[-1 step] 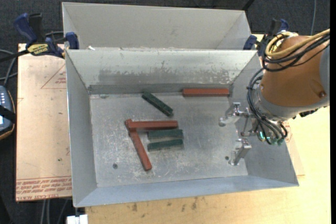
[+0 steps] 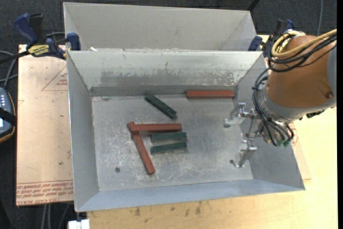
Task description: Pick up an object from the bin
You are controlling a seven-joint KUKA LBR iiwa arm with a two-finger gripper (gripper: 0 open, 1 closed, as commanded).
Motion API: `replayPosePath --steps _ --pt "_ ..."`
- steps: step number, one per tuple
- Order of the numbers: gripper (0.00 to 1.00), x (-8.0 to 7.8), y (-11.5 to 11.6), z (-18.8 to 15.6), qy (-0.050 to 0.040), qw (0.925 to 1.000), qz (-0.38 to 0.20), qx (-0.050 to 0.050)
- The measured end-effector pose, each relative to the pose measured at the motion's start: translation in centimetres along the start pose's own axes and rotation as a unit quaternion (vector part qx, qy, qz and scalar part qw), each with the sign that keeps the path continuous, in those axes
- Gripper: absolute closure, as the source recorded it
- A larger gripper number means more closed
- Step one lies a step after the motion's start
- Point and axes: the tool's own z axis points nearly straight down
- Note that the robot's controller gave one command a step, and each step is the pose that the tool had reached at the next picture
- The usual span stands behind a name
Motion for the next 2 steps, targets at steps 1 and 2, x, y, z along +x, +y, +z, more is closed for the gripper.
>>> replayPosePath --steps 1,2 --pt "0.00 -1.1 1.2 1.8 -0.0034 0.9997 -0.024 0.001" --pt "0.00 -8.7 6.5 4.0 -0.0025 0.9957 -0.092 0.000"
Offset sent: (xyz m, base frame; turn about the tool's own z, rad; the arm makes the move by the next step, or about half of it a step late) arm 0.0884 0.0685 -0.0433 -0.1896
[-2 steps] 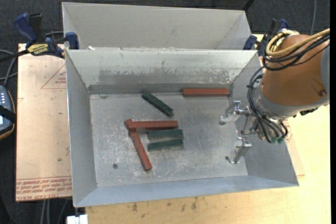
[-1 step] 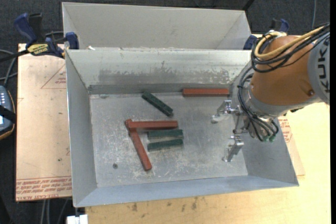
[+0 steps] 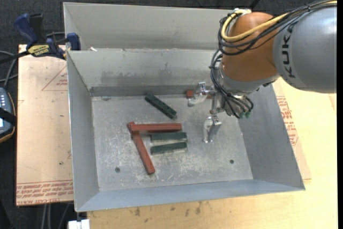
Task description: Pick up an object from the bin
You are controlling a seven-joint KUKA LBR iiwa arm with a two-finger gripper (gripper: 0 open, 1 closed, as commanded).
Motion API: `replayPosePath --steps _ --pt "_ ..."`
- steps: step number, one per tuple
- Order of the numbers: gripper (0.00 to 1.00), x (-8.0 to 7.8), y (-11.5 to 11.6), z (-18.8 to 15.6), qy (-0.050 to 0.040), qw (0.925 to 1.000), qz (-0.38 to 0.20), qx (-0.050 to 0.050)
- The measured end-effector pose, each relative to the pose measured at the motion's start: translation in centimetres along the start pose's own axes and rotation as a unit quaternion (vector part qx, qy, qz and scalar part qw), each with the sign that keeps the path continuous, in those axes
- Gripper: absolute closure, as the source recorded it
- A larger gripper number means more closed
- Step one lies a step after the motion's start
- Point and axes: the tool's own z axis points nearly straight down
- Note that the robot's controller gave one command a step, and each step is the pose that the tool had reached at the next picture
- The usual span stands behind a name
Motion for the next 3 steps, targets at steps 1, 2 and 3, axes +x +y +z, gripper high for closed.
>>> replayPosePath --steps 1,2,3 --pt "0.00 0.4 3.7 2.7 0.0041 0.9996 0.028 -0.001" --pt "0.00 -4.7 4.9 7.0 -0.0034 0.9986 -0.052 0.001" --pt "1.00 -5.4 5.2 7.5 -0.0077 0.9981 -0.061 0.000"
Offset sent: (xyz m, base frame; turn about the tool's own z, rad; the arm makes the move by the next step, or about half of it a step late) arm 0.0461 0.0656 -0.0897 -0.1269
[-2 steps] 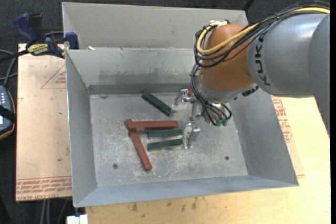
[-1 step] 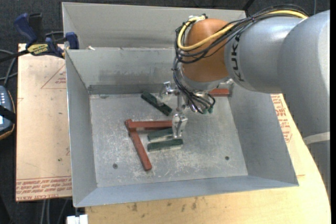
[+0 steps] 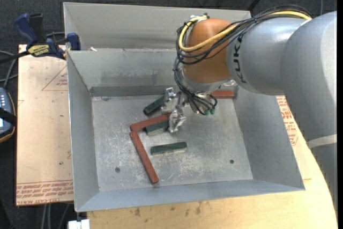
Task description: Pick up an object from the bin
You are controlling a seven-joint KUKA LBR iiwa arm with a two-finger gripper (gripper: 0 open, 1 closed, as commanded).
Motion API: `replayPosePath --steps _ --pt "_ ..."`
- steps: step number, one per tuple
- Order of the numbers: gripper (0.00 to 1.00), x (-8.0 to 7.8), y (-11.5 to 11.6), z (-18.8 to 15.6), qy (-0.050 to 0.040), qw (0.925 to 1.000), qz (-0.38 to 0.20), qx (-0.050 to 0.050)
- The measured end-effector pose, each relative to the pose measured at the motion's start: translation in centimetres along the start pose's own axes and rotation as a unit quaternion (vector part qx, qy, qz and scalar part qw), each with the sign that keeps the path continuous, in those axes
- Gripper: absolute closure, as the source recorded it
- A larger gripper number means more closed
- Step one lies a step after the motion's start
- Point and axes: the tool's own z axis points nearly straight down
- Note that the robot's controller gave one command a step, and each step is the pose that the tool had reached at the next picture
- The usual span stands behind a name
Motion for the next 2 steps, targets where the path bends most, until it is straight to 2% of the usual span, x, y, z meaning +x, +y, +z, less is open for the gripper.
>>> replayPosePath --steps 1,2 --pt "1.00 0.01 0.00 0.01 0.0001 1.0000 0.000 0.000" --pt "1.00 0.29 0.07 -0.42 0.0065 1.0000 0.000 -0.001"
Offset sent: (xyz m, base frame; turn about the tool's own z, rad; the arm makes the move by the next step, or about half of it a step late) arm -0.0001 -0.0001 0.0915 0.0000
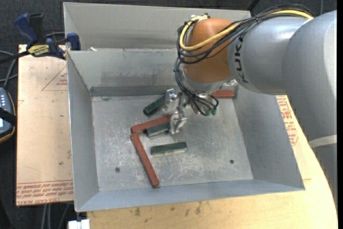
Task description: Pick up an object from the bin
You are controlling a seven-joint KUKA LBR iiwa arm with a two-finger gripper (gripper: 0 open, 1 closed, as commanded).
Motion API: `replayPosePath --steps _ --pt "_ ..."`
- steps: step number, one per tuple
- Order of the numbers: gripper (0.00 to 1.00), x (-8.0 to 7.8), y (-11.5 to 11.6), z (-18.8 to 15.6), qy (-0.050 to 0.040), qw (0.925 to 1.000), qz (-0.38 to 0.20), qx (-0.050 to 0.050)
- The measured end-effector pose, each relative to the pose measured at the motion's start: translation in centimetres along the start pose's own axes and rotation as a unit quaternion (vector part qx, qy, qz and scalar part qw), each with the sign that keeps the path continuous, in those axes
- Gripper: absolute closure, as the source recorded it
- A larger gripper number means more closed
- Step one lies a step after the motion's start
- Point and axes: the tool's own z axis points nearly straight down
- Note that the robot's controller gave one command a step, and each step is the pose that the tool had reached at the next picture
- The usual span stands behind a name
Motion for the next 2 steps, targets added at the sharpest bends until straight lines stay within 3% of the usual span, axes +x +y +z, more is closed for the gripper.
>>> replayPosePath --steps 1,2 --pt "1.00 0.2 0.1 -1.9 0.0055 1.0000 0.000 -0.001" --pt "1.00 -0.1 0.0 -4.4 0.0013 1.0000 0.000 0.000"
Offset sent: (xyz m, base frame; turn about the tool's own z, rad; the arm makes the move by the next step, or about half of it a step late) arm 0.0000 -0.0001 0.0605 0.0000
